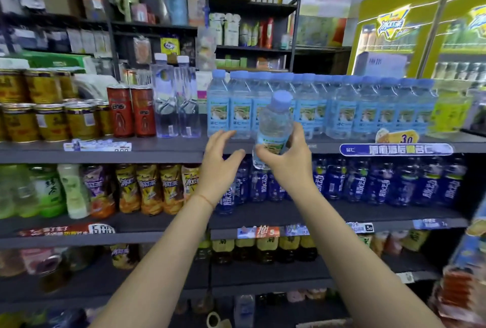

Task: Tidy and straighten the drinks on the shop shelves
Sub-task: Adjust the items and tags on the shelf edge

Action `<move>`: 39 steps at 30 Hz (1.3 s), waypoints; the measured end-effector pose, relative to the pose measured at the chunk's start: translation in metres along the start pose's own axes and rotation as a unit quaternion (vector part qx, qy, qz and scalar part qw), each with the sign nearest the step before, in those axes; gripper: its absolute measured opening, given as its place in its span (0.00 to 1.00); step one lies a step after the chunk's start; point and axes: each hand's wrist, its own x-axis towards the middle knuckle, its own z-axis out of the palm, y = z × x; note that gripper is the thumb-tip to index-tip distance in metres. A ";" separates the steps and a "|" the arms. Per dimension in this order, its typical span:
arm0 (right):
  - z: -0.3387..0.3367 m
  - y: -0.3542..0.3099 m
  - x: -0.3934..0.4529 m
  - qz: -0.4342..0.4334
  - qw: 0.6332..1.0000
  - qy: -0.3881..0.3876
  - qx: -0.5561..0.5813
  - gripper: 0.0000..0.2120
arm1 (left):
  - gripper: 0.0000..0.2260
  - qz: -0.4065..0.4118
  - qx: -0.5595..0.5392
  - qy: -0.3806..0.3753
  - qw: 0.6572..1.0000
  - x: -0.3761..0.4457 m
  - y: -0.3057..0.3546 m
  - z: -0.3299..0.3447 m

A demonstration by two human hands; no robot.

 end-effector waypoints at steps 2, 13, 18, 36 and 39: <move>-0.013 0.015 0.025 -0.010 0.999 0.028 -0.019 0.31 | 0.20 0.028 0.043 0.000 0.999 0.016 -0.005 0.026; -0.084 0.077 0.122 -0.017 0.978 0.159 -0.135 0.31 | 0.30 0.221 0.329 -0.001 0.918 0.097 -0.006 0.150; -0.102 0.093 0.145 -0.045 0.983 0.134 -0.118 0.29 | 0.31 0.210 0.430 0.025 0.878 0.102 -0.007 0.188; -0.137 0.132 0.160 -0.173 0.976 -0.002 -0.134 0.33 | 0.33 0.092 0.439 0.127 0.885 0.084 0.005 0.264; -0.141 0.135 0.163 -0.190 0.975 -0.010 -0.118 0.29 | 0.32 0.084 0.444 0.127 0.883 0.083 0.005 0.268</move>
